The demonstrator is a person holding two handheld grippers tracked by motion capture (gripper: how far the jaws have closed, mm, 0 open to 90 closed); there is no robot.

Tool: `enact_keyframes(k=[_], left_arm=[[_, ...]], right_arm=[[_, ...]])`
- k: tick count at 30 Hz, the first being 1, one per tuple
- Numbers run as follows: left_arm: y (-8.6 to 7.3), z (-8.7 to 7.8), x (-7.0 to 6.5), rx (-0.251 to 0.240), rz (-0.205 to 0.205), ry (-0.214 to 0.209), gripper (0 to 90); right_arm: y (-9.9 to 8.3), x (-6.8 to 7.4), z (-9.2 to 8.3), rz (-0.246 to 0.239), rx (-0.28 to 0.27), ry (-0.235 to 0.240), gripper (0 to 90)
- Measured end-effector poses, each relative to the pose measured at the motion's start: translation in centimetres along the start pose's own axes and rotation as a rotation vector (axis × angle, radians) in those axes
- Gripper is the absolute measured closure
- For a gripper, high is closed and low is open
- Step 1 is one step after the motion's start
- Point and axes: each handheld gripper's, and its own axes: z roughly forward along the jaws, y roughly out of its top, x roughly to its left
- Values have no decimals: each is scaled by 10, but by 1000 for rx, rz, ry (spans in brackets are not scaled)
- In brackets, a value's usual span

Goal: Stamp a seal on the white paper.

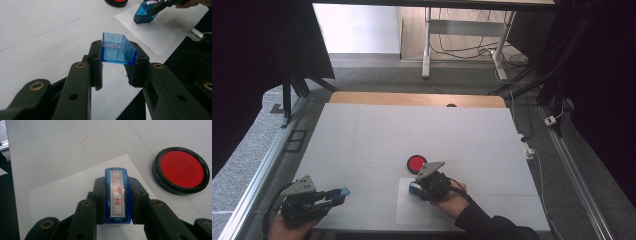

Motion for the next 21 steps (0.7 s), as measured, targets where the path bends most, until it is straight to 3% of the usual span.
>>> enact_keyframes(k=[6, 21], left_arm=[[0, 0, 0, -2, -1, 0, 676], [0, 0, 0, -3, -3, -2, 672]], right_arm=[[-1, -1, -1, 28, -5, 7, 712], [1, -4, -10, 39, -52, 17, 712]])
